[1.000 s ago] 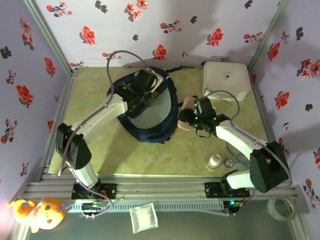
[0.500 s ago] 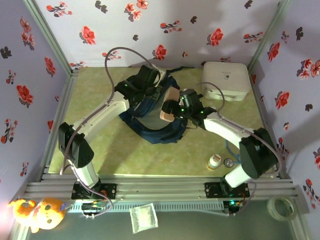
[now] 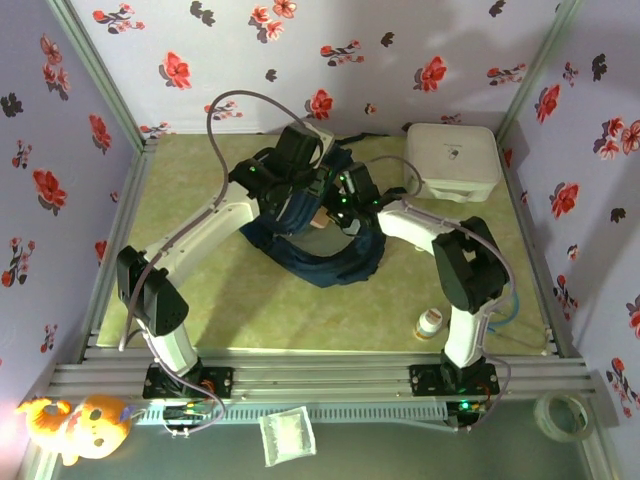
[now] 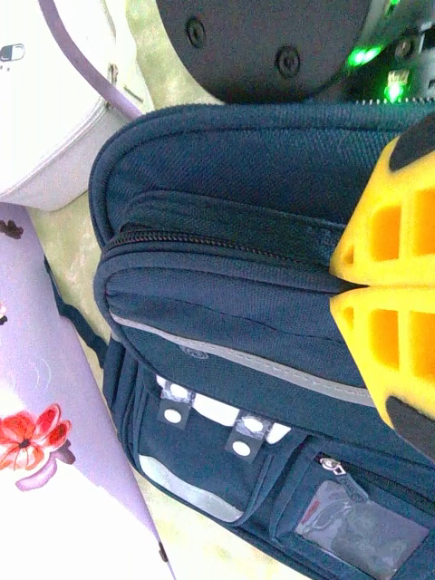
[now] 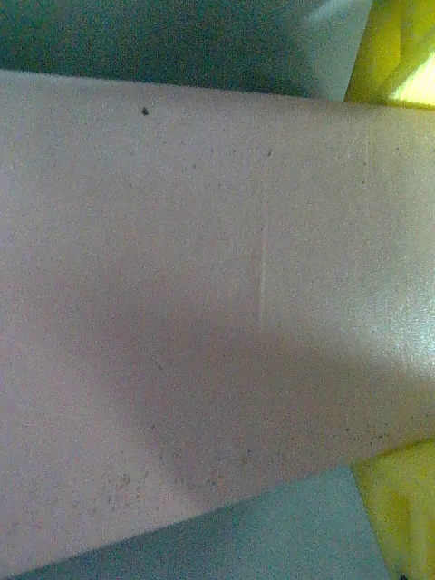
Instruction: Pack books, pencil case, and school supplies into a backpack
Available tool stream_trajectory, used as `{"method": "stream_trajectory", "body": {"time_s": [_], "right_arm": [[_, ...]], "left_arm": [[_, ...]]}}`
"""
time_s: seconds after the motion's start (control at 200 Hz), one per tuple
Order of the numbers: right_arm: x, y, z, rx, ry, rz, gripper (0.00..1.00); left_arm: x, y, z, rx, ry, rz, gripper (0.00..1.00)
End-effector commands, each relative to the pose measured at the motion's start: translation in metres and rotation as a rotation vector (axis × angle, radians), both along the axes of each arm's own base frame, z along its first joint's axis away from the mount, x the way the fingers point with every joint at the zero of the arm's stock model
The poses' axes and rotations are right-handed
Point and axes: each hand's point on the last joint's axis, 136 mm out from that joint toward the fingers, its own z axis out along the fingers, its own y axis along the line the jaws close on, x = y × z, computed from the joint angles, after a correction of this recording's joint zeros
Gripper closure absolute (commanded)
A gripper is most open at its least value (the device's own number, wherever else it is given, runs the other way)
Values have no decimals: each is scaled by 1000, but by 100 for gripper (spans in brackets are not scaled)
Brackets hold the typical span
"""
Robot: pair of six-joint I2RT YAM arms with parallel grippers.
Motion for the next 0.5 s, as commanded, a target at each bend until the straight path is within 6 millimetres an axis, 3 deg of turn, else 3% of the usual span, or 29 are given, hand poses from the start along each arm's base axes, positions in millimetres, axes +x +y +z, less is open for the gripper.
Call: {"method": "stream_trajectory", "body": {"time_s": [0.0, 0.28, 0.495], "right_arm": [[15, 14, 36, 102, -94, -4, 23], [-2, -9, 34, 127, -96, -24, 19], [-22, -19, 17, 88, -38, -2, 29]], "left_arm": [[11, -11, 77, -179, -174, 10, 100], [11, -13, 68, -165, -164, -1, 100], [8, -13, 59, -157, -145, -12, 100]]}}
